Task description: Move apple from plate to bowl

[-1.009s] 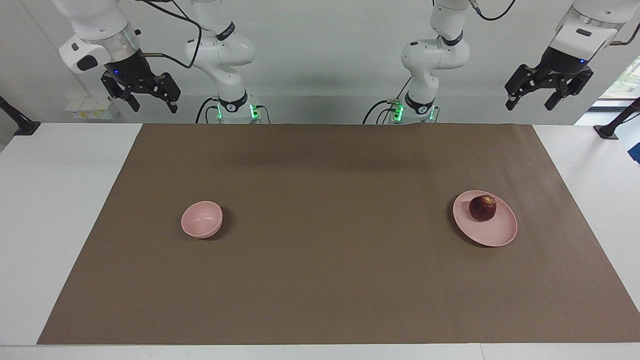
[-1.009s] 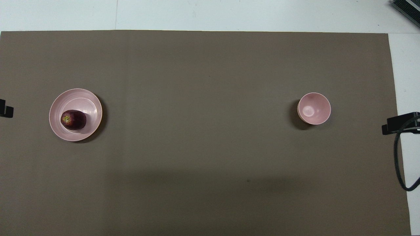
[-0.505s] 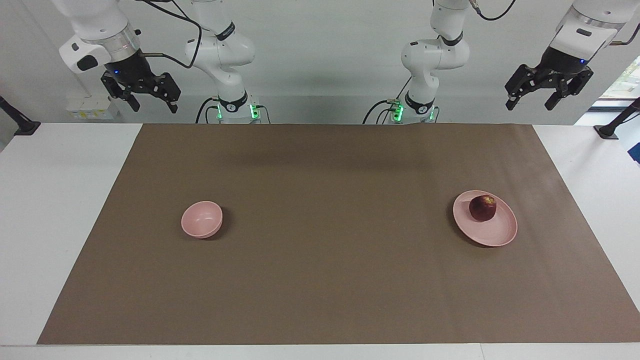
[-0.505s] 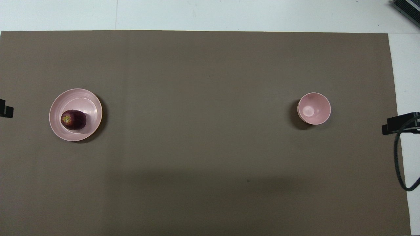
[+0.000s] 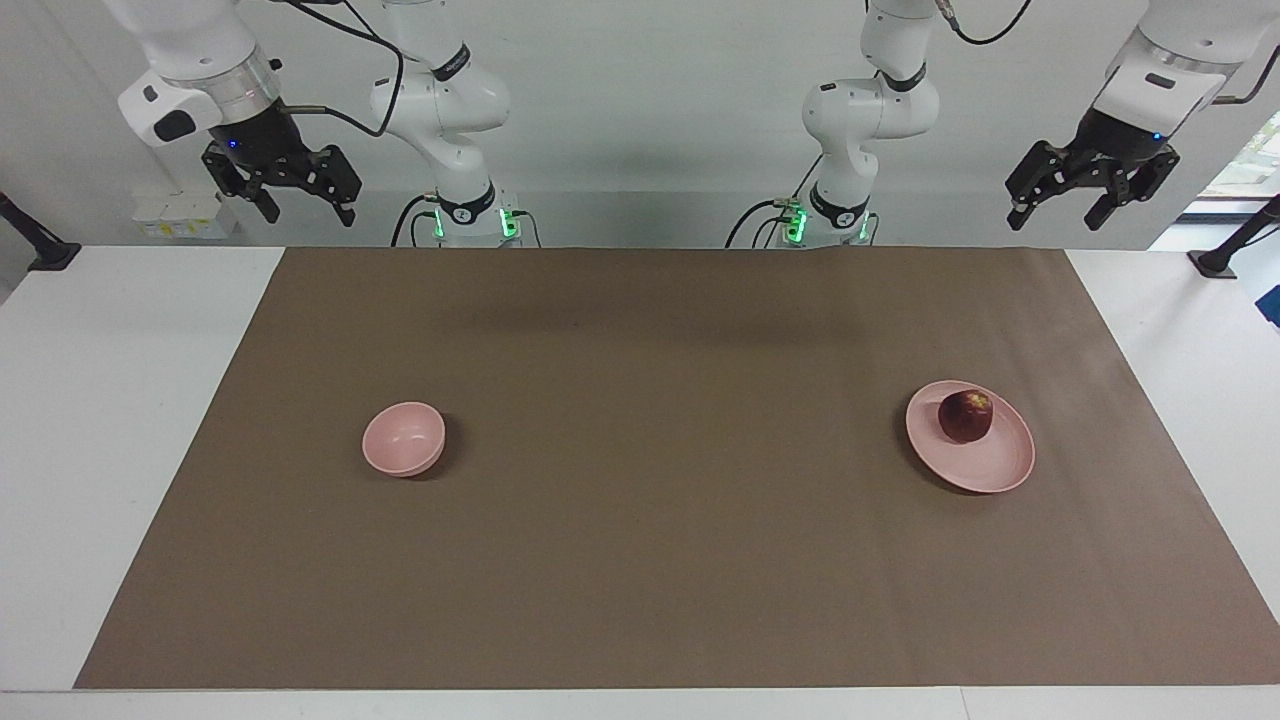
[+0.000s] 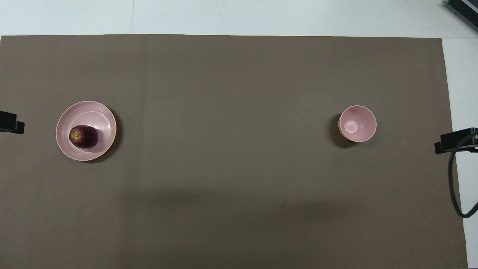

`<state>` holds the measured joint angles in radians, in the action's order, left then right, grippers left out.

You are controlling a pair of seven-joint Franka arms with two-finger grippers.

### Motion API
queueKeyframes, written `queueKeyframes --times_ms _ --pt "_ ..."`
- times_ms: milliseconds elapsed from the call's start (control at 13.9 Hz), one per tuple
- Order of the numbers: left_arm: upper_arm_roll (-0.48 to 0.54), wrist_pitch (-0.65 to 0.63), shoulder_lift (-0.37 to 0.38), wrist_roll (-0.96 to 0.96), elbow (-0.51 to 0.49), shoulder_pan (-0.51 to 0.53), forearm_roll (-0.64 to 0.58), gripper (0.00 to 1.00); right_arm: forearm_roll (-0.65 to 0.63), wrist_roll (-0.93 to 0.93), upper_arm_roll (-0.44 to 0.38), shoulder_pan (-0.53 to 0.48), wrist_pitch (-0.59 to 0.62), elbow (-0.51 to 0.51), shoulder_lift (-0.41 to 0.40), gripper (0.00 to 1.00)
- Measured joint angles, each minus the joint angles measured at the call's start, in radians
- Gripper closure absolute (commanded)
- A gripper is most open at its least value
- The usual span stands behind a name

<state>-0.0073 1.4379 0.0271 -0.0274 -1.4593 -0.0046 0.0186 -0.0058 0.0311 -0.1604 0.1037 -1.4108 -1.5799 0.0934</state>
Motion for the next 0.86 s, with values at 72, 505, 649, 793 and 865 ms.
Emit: queueKeyframes --times_ms 72,505,649,793,865 --pt "0.000 0.040 0.001 0.000 -0.031 0.000 0.000 0.00 0.000 0.000 0.000 0.000 0.000 0.000 0.000 0.00" --pt "0.000 0.319 0.006 -0.001 -0.270 0.000 0.000 0.00 0.000 0.000 0.000 0.000 0.000 0.000 0.000 0.00" --pt "0.002 0.419 0.006 -0.001 -0.351 0.000 0.000 0.00 0.000 0.000 0.000 0.000 0.000 0.000 0.000 0.00" --pt "0.004 0.514 0.007 -0.002 -0.440 0.003 0.000 0.00 0.000 0.000 0.000 0.000 0.000 0.000 0.000 0.00" --pt "0.004 0.567 0.007 -0.002 -0.481 0.005 0.000 0.00 0.000 0.000 0.000 0.000 0.000 0.000 0.000 0.00"
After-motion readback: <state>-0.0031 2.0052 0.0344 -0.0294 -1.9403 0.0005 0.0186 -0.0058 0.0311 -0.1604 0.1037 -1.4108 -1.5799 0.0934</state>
